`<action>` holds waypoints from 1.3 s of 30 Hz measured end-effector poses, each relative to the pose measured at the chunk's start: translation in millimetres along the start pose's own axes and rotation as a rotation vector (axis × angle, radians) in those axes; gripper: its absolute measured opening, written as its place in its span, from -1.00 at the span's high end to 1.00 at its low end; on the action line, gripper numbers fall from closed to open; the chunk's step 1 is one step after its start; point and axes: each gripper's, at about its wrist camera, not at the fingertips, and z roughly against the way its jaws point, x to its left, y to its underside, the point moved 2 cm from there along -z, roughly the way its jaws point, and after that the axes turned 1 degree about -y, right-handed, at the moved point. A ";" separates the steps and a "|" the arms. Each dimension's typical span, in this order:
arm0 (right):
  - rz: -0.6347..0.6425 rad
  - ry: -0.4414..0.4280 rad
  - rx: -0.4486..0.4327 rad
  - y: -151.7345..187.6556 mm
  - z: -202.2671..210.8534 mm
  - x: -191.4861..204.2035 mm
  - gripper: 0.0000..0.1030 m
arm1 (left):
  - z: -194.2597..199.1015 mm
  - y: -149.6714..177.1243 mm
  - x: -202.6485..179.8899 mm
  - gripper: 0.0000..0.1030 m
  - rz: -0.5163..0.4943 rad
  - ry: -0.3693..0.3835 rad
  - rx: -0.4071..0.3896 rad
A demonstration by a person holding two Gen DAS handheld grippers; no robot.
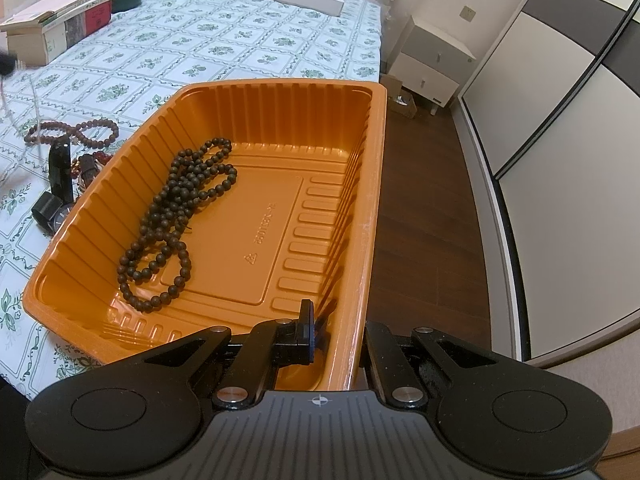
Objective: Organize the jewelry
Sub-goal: 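Lift the bead strand with the left tool and carry it over the tray, then lower the strand into the orange tray and open the left tool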
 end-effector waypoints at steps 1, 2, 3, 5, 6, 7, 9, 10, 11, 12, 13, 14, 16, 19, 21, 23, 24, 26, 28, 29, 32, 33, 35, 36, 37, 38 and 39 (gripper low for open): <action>0.001 0.000 0.000 0.1 0.1 0.2 0.90 | 6.0 -7.7 0.1 0.96 -0.001 0.002 -0.018; 0.000 0.000 0.000 0.0 0.1 0.2 0.90 | 11.4 -15.2 -0.2 0.96 -0.002 0.008 -0.034; 0.001 0.000 0.000 -0.1 0.2 0.1 0.90 | 16.5 -21.7 -1.5 0.96 -0.002 0.012 -0.049; 0.000 0.000 0.000 0.1 0.2 0.2 0.90 | 25.7 -34.7 -3.5 0.96 -0.002 0.021 -0.080; 0.000 0.000 0.000 0.2 0.2 0.2 0.90 | 29.9 -41.3 -5.2 0.96 -0.004 0.027 -0.094; 0.000 0.000 -0.001 0.0 0.4 0.2 0.90 | 33.8 -46.8 -7.0 0.96 -0.008 0.032 -0.105; 0.001 0.000 -0.001 -0.1 0.4 0.1 0.90 | 39.5 -58.7 -11.0 0.96 -0.019 0.042 -0.128; 0.000 0.000 -0.001 0.2 0.4 0.1 0.90 | 42.0 -63.8 -13.9 0.96 -0.024 0.048 -0.137; 0.000 0.000 -0.001 0.2 0.4 0.0 0.90 | 44.3 -69.0 -17.4 0.96 -0.032 0.053 -0.147; 0.000 0.000 -0.001 0.3 0.3 0.0 0.90 | 46.6 -73.3 -20.5 0.96 -0.037 0.061 -0.155; 0.000 0.000 -0.001 0.6 0.2 0.0 0.90 | 48.0 -78.4 -23.9 0.96 -0.040 0.069 -0.165; 0.000 0.000 -0.001 0.6 0.2 0.0 0.90 | 49.2 -81.7 -27.2 0.96 -0.044 0.076 -0.174; 0.001 0.000 -0.001 1.0 0.1 0.0 0.90 | 50.6 -88.6 -33.5 0.96 -0.052 0.087 -0.188; 0.003 0.000 -0.004 0.1 1.8 0.4 0.90 | 52.2 -96.9 -40.8 0.96 -0.065 0.097 -0.204; 0.004 -0.001 -0.007 -0.4 2.5 0.2 0.90 | 53.9 -99.3 -42.2 0.96 -0.070 0.095 -0.210; 0.005 0.000 -0.009 -0.6 3.1 0.2 0.90 | 58.1 -100.5 -39.9 0.96 -0.072 0.085 -0.214; 0.005 0.000 -0.010 -0.2 3.4 0.1 0.90 | 60.5 -100.1 -37.8 0.96 -0.073 0.079 -0.214; 0.004 0.000 -0.011 0.2 3.3 0.0 0.90 | 66.7 -95.3 -33.4 0.96 -0.071 0.061 -0.204; 0.004 -0.001 -0.013 0.0 3.7 -0.1 0.90 | 72.9 -83.9 -29.8 0.96 -0.067 0.043 -0.185; 0.005 -0.001 -0.015 0.3 3.9 0.3 0.90 | 74.6 -74.5 -28.9 0.96 -0.059 0.039 -0.166; 0.007 0.000 -0.018 0.1 4.4 0.5 0.90 | 67.6 -32.5 -37.9 0.96 -0.055 0.048 -0.057; 0.006 0.000 -0.019 0.3 4.6 0.7 0.90 | 62.3 -16.0 -42.3 0.96 -0.052 0.057 -0.012; 0.006 0.000 -0.020 0.4 4.5 0.5 0.90 | 53.4 16.8 -48.2 0.96 -0.030 0.080 0.069; 0.006 0.000 -0.020 0.4 4.3 0.4 0.90 | 50.9 30.4 -49.2 0.96 -0.011 0.088 0.095; 0.005 0.001 -0.019 0.6 4.5 0.5 0.90 | 49.6 41.5 -50.1 0.96 0.009 0.097 0.115; 0.005 0.001 -0.020 0.5 4.6 0.4 0.90 | 49.8 49.5 -49.8 0.96 0.026 0.103 0.125; 0.006 0.001 -0.019 0.7 4.5 0.4 0.90 | 51.6 54.4 -48.4 0.97 0.038 0.107 0.127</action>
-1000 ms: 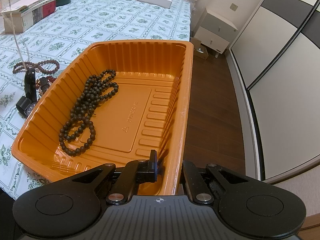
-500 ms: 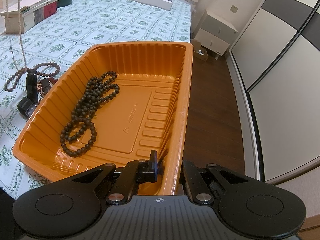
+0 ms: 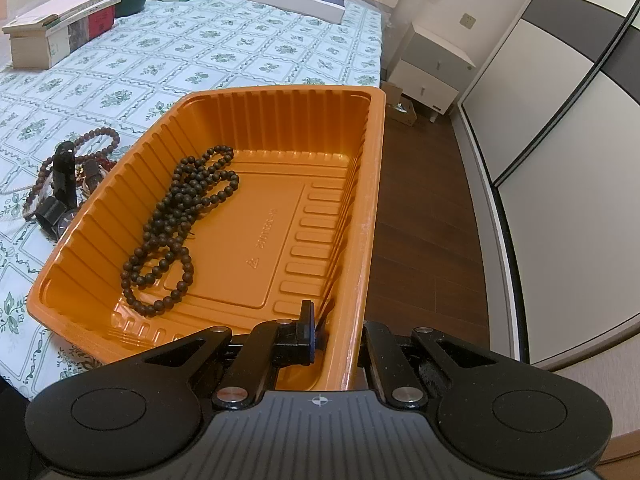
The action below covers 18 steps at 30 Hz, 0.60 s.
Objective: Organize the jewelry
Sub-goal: 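Lower the strand into the orange tray and open the left tool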
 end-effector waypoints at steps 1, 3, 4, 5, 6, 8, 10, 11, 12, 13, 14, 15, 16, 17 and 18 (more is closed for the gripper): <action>0.000 0.000 0.000 0.0 0.1 0.0 0.90 | 3.1 0.5 1.1 0.97 0.008 0.005 -0.006; 0.000 0.000 0.000 -0.2 0.0 -0.1 0.90 | 14.7 -5.8 5.5 0.97 0.021 0.015 -0.035; 0.000 0.000 0.000 0.0 -0.1 0.2 0.90 | 23.0 -12.1 7.0 0.97 0.024 0.017 -0.060; 0.000 0.000 -0.001 0.0 0.1 0.0 0.90 | 31.5 -18.8 6.0 0.97 0.021 0.016 -0.084; -0.001 0.000 -0.001 -0.1 0.2 -0.1 0.90 | 40.9 -28.8 4.6 0.97 0.018 0.014 -0.112; -0.001 0.000 -0.001 -0.2 0.1 0.0 0.90 | 59.3 -50.0 5.8 0.97 0.006 0.012 -0.177; 0.000 0.001 -0.001 0.0 0.3 0.1 0.90 | 75.9 -69.2 6.0 0.97 -0.007 0.001 -0.233; -0.001 0.001 -0.001 -0.1 0.3 0.0 0.90 | 84.3 -78.1 5.9 0.97 -0.018 -0.007 -0.261; -0.001 0.001 -0.001 -0.2 0.4 -0.2 0.90 | 89.9 -85.8 6.0 0.97 -0.025 -0.010 -0.280; 0.000 0.001 -0.001 0.0 0.3 -0.1 0.90 | 95.2 -93.2 6.3 0.97 -0.031 -0.015 -0.300; 0.001 0.001 -0.001 -0.1 0.4 -0.3 0.90 | 98.2 -100.1 6.4 0.97 -0.033 -0.018 -0.315; 0.000 0.001 -0.002 -0.2 0.5 -0.5 0.90 | 101.2 -106.3 6.9 0.97 -0.033 -0.017 -0.328; 0.001 0.000 -0.003 -0.1 0.7 -0.4 0.90 | 103.6 -112.2 7.6 0.97 -0.033 -0.018 -0.340; 0.001 -0.001 -0.005 -0.3 1.1 -0.7 0.90 | 105.6 -117.5 7.7 0.96 -0.035 -0.020 -0.354; 0.002 -0.001 -0.006 -0.5 1.3 -0.9 0.90 | 106.8 -122.7 8.6 0.96 -0.033 -0.020 -0.367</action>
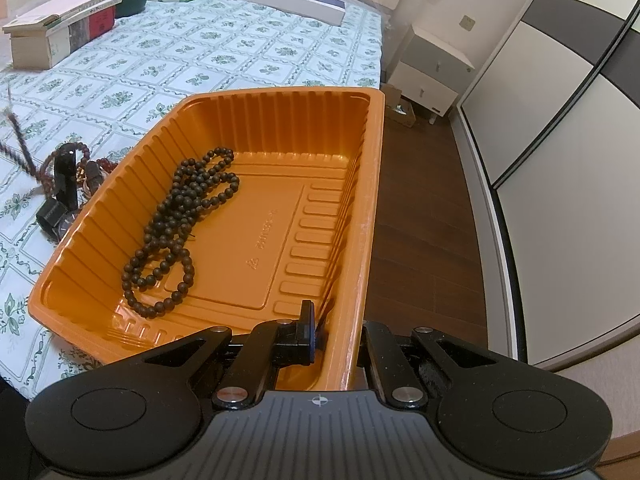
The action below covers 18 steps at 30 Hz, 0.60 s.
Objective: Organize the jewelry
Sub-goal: 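Lower the strand into the orange tray and open the left tool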
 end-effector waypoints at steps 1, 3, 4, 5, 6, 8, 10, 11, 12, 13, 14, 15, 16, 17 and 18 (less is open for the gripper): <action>0.001 0.001 -0.001 -0.2 0.5 0.5 0.90 | -0.1 -3.7 1.1 0.96 0.001 -0.005 -0.013; 0.002 0.001 -0.001 -0.1 0.8 0.6 0.90 | 0.9 -10.2 4.6 0.96 0.007 -0.019 -0.035; 0.001 0.001 -0.001 -0.1 0.9 0.6 0.90 | 1.5 -13.4 6.2 0.96 0.009 -0.022 -0.042; 0.001 0.000 -0.002 -0.1 0.8 0.4 0.90 | 1.9 -16.5 7.3 0.97 0.009 -0.025 -0.045; 0.000 0.000 -0.002 -0.3 0.7 0.2 0.90 | 1.8 -19.7 7.7 0.97 0.006 -0.028 -0.046; -0.001 -0.001 -0.004 -0.1 0.9 0.3 0.90 | -0.3 -23.0 7.1 0.97 0.005 -0.022 -0.043; -0.003 -0.001 -0.006 0.4 1.1 0.5 0.90 | -5.8 -25.2 3.9 0.97 -0.001 -0.013 -0.033; -0.004 -0.001 -0.007 0.6 1.0 0.2 0.90 | -10.1 -26.5 1.0 0.97 -0.006 -0.005 -0.026; -0.005 -0.001 -0.008 1.0 1.1 0.6 0.90 | -13.7 -26.9 -1.4 0.97 -0.006 0.006 -0.022; -0.006 -0.001 -0.009 1.2 1.0 0.3 0.90 | -18.6 -27.5 -4.5 0.96 -0.004 0.018 -0.018; -0.007 -0.002 -0.009 1.2 0.9 0.1 0.90 | -23.7 -27.0 -6.7 0.96 -0.003 0.030 -0.015; -0.006 -0.002 -0.008 1.1 0.9 0.2 0.90 | -29.4 -26.4 -10.5 0.97 -0.004 0.040 -0.011; -0.005 -0.002 -0.008 1.1 1.0 0.3 0.90 | -35.5 -26.3 -14.9 0.97 -0.008 0.050 -0.007; -0.006 -0.002 -0.009 1.0 1.1 0.0 0.90 | -43.0 -26.7 -18.7 0.96 -0.006 0.064 -0.003; -0.005 -0.002 -0.009 1.2 1.0 0.2 0.90 | -50.6 -26.6 -22.4 0.97 0.000 0.079 0.000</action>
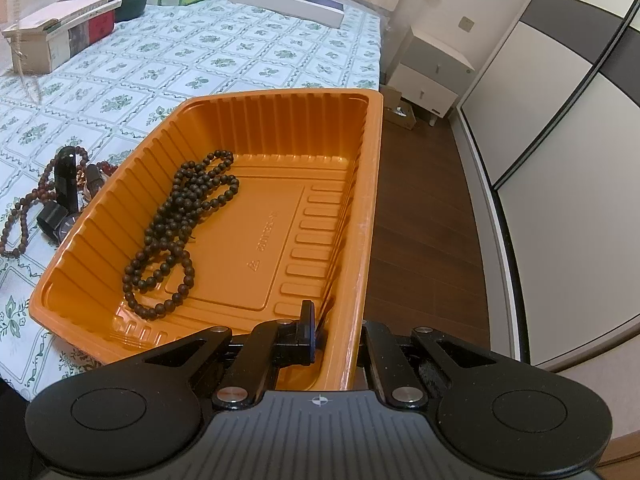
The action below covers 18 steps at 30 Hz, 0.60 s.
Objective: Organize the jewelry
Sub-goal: 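Lower the strand into the orange tray and open the left tool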
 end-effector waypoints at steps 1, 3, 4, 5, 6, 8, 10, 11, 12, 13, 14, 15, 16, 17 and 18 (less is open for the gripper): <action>0.001 0.000 0.000 0.1 -0.1 -0.1 0.90 | -8.2 0.3 -3.7 0.97 0.006 0.016 0.004; 0.000 -0.001 -0.001 0.1 0.3 -0.1 0.90 | -24.6 0.3 -10.8 0.97 0.015 0.041 0.010; 0.002 -0.001 -0.001 0.1 0.6 -0.1 0.90 | -33.0 0.2 -14.8 0.97 0.018 0.057 0.016; 0.001 -0.002 -0.001 0.2 0.5 -0.5 0.90 | -39.9 0.3 -18.3 0.97 0.021 0.069 0.019; 0.002 -0.002 -0.001 0.0 1.1 -0.3 0.90 | -47.3 0.4 -22.0 0.97 0.026 0.079 0.024; 0.001 -0.001 -0.001 0.0 1.1 -0.5 0.90 | -61.7 1.5 -30.3 0.96 0.025 0.099 0.036; 0.001 0.000 -0.001 -0.2 1.6 -0.1 0.90 | -76.1 4.7 -37.6 0.97 0.025 0.123 0.053; 0.001 0.001 -0.001 -0.3 1.6 0.0 0.90 | -83.2 6.8 -41.6 0.97 0.025 0.133 0.061; 0.002 0.001 -0.001 -0.6 1.5 0.1 0.90 | -90.0 9.0 -44.8 0.97 0.026 0.139 0.068; 0.002 0.000 -0.002 -0.7 1.7 0.3 0.90 | -97.1 11.9 -48.4 0.97 0.028 0.147 0.077; 0.003 0.000 -0.001 -0.8 1.7 0.3 0.90 | -104.7 15.6 -51.6 0.97 0.028 0.153 0.087; 0.004 0.000 -0.001 -0.9 1.7 0.3 0.90 | -111.0 17.9 -54.2 0.97 0.027 0.154 0.096; 0.004 0.000 -0.001 -0.6 2.0 0.4 0.90 | -116.8 21.2 -56.3 0.97 0.029 0.160 0.106; 0.004 0.000 -0.002 -0.6 2.1 0.3 0.90 | -123.7 24.9 -58.2 0.97 0.032 0.166 0.119; 0.004 0.000 -0.001 -0.5 2.0 0.3 0.90 | -130.0 28.1 -59.3 0.97 0.035 0.167 0.131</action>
